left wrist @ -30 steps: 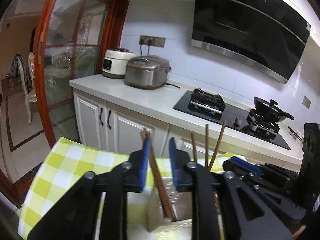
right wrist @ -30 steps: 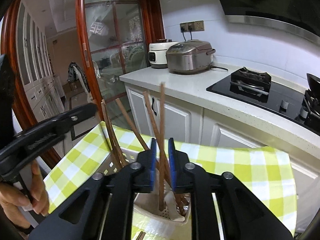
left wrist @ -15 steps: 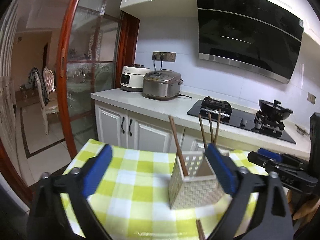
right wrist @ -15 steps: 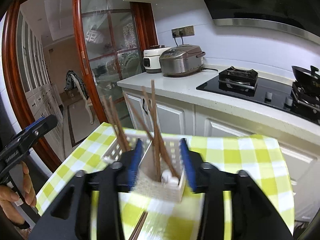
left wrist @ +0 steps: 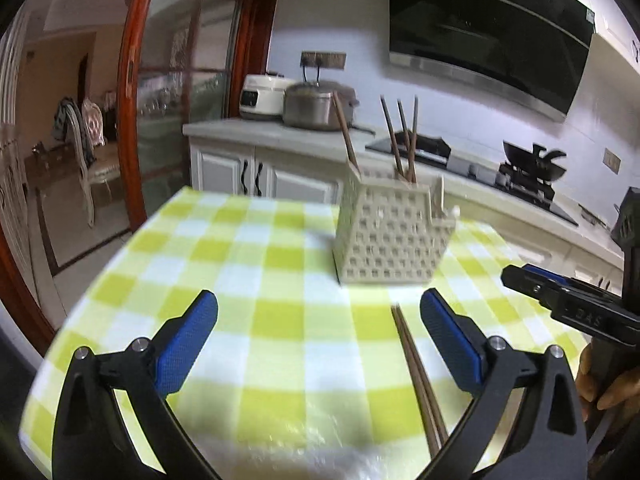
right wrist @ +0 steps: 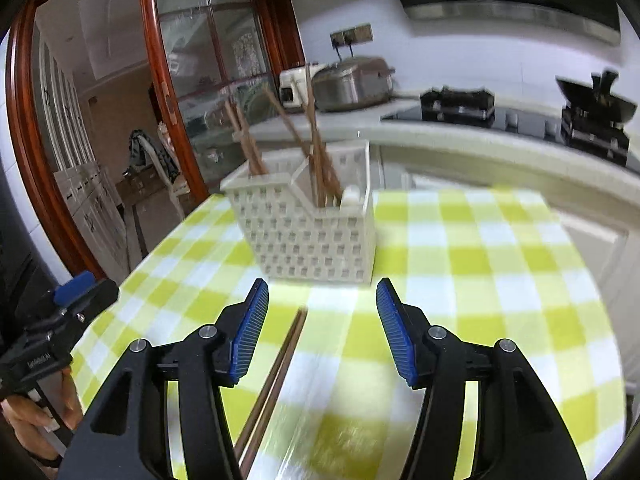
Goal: Organize utensils
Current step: 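Open both tools and move them back toward the remaining brown chopsticks, then grasp a brown chopstick with the right tool while the left tool grasps another chopstick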
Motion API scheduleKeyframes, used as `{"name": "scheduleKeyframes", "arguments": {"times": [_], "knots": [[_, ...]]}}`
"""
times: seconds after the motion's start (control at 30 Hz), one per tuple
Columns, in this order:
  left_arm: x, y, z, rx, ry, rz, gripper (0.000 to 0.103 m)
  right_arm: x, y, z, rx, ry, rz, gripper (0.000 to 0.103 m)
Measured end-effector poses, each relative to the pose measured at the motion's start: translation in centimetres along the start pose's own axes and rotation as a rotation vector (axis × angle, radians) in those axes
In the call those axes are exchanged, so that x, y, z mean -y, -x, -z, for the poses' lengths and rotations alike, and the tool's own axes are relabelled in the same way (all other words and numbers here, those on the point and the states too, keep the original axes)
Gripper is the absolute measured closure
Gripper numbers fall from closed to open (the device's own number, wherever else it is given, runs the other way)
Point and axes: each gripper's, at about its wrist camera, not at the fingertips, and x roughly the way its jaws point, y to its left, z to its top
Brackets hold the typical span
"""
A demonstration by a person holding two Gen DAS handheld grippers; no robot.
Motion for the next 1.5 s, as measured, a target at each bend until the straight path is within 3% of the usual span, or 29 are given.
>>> {"name": "scheduleKeyframes", "arguments": {"times": [0.23,0.7,1.5], "knots": [[0.1,-1.5,2.0,-0.042,0.012,-0.005,0.005,-0.1,-2.8,3.0,-0.085,0.001,0.045,0.050],[-0.7,-2.4,3.2,-0.025,-0.019,-0.066,0.005,-2.5,-7.4,4.5,-0.216,0.024,0.048,0.081],[-2.4,-2.1,3.6,-0.020,0.009,-0.048,0.005,-4.7,-10.2,4.3,-0.284,0.094,0.132,0.087]]}}
